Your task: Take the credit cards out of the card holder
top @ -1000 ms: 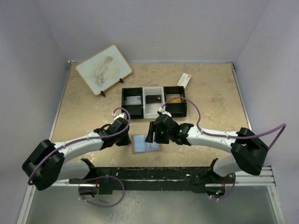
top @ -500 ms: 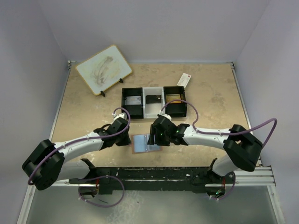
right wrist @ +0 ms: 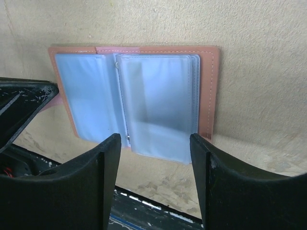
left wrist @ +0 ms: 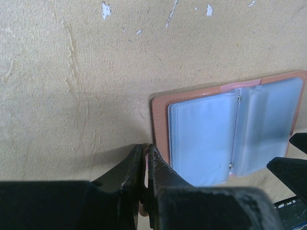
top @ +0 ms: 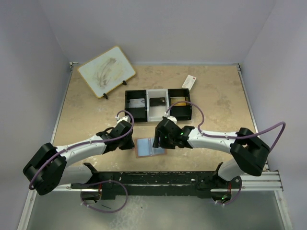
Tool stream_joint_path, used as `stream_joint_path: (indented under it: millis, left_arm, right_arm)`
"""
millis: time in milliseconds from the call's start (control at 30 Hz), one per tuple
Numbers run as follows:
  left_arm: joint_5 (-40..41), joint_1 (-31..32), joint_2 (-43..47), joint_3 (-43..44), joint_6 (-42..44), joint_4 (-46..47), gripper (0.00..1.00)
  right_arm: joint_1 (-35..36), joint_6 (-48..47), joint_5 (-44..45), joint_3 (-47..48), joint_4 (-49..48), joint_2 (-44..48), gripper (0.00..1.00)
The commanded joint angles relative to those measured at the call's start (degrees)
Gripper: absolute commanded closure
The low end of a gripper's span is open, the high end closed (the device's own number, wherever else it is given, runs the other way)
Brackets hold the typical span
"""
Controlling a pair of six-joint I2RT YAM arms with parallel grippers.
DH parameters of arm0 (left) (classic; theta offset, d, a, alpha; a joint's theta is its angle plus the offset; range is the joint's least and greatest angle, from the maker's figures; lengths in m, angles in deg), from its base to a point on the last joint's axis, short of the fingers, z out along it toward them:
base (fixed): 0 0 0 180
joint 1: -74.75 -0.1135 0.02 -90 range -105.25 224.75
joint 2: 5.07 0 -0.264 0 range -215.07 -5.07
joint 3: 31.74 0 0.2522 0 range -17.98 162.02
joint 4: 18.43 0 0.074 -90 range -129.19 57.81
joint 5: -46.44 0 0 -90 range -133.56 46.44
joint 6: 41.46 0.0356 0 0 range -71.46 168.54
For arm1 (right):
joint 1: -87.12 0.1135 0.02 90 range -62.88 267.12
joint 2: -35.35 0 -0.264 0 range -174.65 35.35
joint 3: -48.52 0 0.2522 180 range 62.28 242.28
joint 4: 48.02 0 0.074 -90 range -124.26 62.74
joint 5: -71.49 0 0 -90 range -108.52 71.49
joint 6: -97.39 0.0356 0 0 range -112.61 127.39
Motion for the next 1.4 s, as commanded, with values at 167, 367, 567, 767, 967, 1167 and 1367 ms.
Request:
stream_joint_path:
  millis: [167,367,567,767,967,1167,1367]
  left_arm:
    - [-0.60,0.34,-1.30,0.79,1.27,-0.33,1.00]
    - [-0.88,0.34,-1.46,0.58,1.19,-0.06,1.00]
    - [-1.05,0.34,-1.65,0.67,1.22,0.02,1.00]
    - [-1.06,0.32,-1.69,0.67,1.24,0.09,1.00]
    - [-0.28,0.32,-0.91,0.55,0.61,-0.19,1.00]
    - [0.67,0.33,0.26,0.42,0.46,-0.90,1.00]
    - [0.81,0.29,0.71,0.29,0.38,-1.14,1.00]
  right_arm:
    - [0.00,-1.38,-0.30,2.16,-3.99,-2.44,0.40]
    - [0.02,-2.41,-1.88,2.65,-5.38,-2.97,0.40]
    - [0.04,-3.36,-7.40,1.81,-11.40,-2.57,0.40]
    - [-0.01,-4.45,-11.09,2.48,-16.74,-3.22,0.41]
    - [0.02,-5.43,-17.18,3.64,-19.52,-5.34,0.40]
    - [-0.01,-6.25,-24.48,3.85,-27.70,-7.22,0.40]
    - [-0.11,-4.98,-23.57,1.17,-28.62,-0.57,0.37]
